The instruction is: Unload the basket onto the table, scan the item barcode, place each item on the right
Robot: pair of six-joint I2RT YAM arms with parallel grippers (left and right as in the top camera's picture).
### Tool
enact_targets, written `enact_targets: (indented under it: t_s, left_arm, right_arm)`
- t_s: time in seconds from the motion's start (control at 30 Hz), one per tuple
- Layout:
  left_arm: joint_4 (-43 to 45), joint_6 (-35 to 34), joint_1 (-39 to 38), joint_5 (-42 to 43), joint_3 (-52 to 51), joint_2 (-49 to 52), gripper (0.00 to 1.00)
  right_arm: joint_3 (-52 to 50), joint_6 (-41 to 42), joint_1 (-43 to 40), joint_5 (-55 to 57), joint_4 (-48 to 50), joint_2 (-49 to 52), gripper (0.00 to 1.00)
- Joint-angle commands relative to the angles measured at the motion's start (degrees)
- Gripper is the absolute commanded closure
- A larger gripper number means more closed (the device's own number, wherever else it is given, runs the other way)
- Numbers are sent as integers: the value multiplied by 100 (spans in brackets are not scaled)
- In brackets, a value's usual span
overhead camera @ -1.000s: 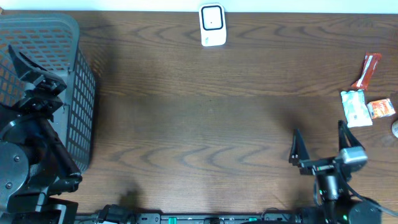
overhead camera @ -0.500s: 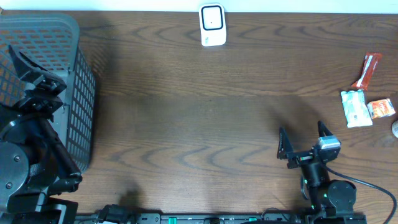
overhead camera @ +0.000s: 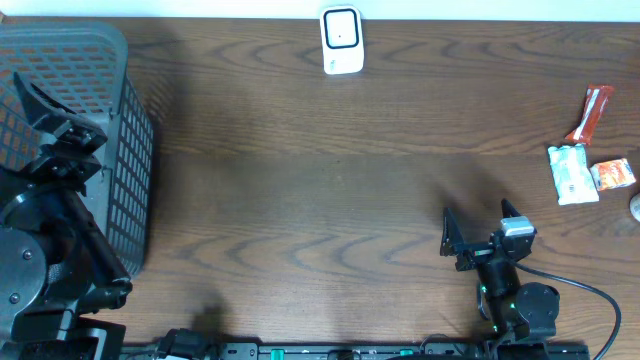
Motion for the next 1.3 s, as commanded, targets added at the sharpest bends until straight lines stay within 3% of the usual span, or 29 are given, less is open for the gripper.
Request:
enact_targets:
  t_s: [0.0, 0.67, 0.9, 0.97, 1.13, 1.27]
  left_arm:
    - [9, -50, 15, -92, -28, 0, 2]
    - [9, -50, 15, -92, -28, 0, 2]
    - [-214, 164, -24, -938, -28, -33, 2]
    - [-538, 162, -24, -931, -28, -48, 2]
    - [-2909, 162, -17, -935, -28, -407, 2]
    - [-4065, 162, 7, -933, -28, -669, 2]
  right_arm:
    - [-26, -55, 39, 37, 0, -50, 1]
    - [-26, -55, 39, 37, 0, -46, 1]
    - [-26, -55, 39, 39, 0, -46, 1]
    - [-26, -55, 39, 37, 0, -46, 1]
    - [-26, -55, 39, 37, 0, -46, 1]
    - [-26, -55, 39, 39, 0, -46, 1]
